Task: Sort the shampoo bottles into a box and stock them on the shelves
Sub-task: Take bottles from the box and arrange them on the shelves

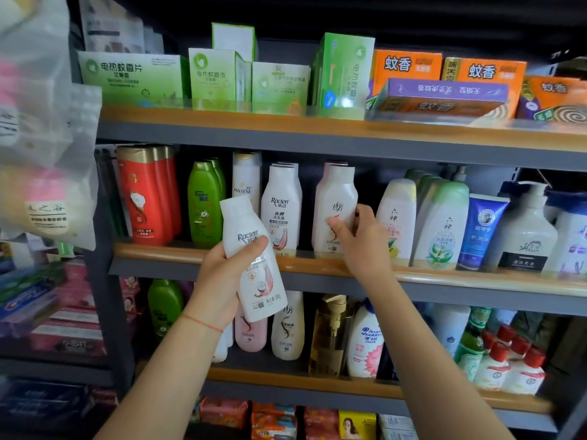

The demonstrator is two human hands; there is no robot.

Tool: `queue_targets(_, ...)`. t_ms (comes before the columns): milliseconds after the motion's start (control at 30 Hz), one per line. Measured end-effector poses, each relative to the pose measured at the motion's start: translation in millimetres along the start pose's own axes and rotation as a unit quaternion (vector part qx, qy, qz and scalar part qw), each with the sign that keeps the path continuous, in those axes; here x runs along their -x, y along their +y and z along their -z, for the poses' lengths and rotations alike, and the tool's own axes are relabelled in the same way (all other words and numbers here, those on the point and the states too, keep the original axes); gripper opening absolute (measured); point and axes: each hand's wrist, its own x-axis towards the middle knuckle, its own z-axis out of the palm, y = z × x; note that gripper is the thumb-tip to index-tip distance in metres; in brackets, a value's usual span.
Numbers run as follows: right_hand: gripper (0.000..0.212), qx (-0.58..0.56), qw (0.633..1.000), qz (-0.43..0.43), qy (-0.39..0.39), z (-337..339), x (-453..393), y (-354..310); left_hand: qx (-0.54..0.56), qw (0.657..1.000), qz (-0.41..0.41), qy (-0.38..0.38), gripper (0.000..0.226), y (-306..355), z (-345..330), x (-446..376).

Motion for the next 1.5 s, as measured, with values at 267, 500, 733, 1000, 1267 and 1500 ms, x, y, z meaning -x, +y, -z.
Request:
queue_targets(267,0.055,0.126,0.97,0.157,0.136,-2.6,42.6,-18.4,0.01,0.999,0.022,0.031,0.033,8.6,10.3,-10.1)
queue_targets(500,0.069,0.178,0.97,0.165,0.022,-60.5,54.9,-62.4,0.032,0.995,0.084,-0.044,0.059,33.2,17.2,-26.4)
queue_targets(733,0.058,0.241,0.97,0.027,-0.024,-77.2,34.6,-64.3,0.047,0.989,0.115,-0.081,0.03,41.8,19.5,-37.5)
queue_targets(1000,0.049,0.251,0.966,0.01,-0.057,-74.6,22.5,-66.6,0.018,0.986,0.125,-0.111,0.043,47.5,15.3,-42.1)
queue_targets(1267,0.049,0.271,0.961,0.004,-0.057,-77.0,16.3,-67.4,0.016,0.986,0.126,-0.108,0.035,47.2,9.5,-43.7)
queue_targets(1500,0.051,0.269,0.961,-0.001,-0.063,-79.8,10.9,-67.3,0.019,0.987,0.127,-0.095,0.034,44.0,6.1,-47.0)
